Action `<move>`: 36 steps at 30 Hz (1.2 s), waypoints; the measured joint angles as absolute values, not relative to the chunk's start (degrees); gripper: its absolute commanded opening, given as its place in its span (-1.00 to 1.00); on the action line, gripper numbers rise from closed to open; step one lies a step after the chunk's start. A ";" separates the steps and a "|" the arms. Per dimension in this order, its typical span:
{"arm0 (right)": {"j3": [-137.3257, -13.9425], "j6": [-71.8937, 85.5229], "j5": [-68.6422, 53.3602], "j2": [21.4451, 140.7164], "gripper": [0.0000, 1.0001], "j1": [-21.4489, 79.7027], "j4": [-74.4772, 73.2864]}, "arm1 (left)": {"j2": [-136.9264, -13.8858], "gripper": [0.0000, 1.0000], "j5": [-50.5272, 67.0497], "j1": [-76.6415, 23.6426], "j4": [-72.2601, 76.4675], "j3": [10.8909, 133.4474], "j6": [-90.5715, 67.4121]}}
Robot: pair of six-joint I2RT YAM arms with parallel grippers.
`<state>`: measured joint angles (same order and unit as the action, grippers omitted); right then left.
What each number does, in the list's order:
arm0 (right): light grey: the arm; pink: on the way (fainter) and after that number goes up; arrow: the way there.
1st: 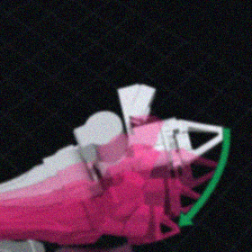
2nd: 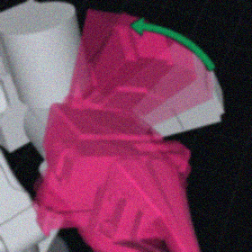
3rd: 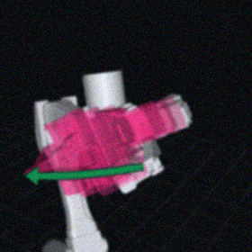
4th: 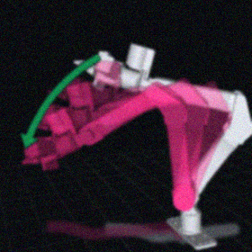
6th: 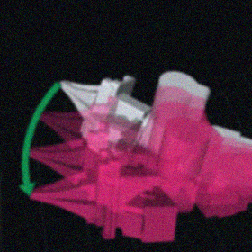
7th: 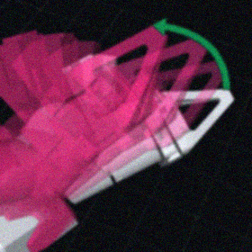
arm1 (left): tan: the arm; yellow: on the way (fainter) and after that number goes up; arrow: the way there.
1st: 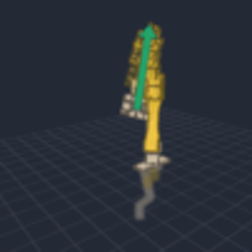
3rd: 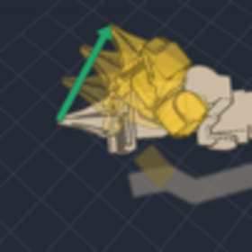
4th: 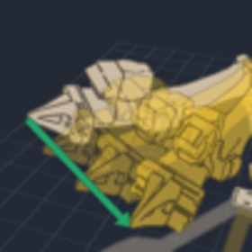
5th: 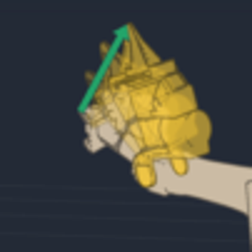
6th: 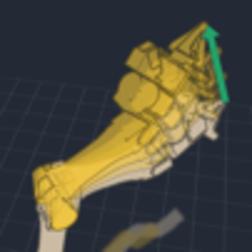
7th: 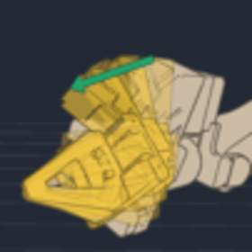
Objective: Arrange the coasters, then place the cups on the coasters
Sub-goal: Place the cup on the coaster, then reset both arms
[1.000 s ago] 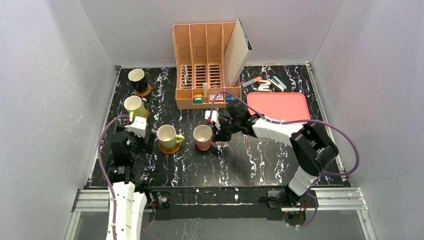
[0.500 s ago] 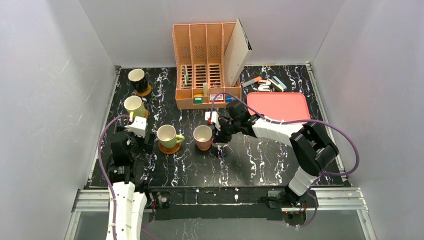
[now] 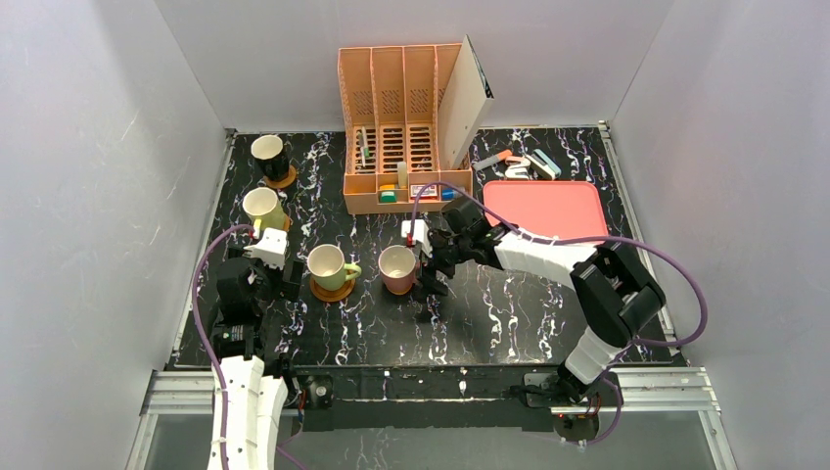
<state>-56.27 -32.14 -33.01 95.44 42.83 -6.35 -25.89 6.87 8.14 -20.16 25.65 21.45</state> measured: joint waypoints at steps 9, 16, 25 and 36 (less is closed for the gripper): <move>-59.75 -29.45 -30.92 89.73 0.97 41.39 -10.28 | -25.96 0.96 6.92 8.14 -20.18 25.65 21.71; -60.86 -23.44 -21.10 72.99 0.97 35.68 -11.77 | -26.22 0.97 8.01 8.14 -20.62 25.65 22.87; -42.54 -18.79 -0.32 33.43 0.97 35.99 -7.29 | -23.73 0.96 8.82 8.14 -23.14 28.62 23.88; -39.24 -13.10 3.46 5.61 0.97 30.76 -14.66 | -2.87 0.96 12.84 8.16 -26.46 38.15 23.33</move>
<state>-39.24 -13.10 3.46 5.61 30.76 -14.66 -2.87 12.84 8.16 -26.46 38.15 23.33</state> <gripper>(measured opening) 0.983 0.981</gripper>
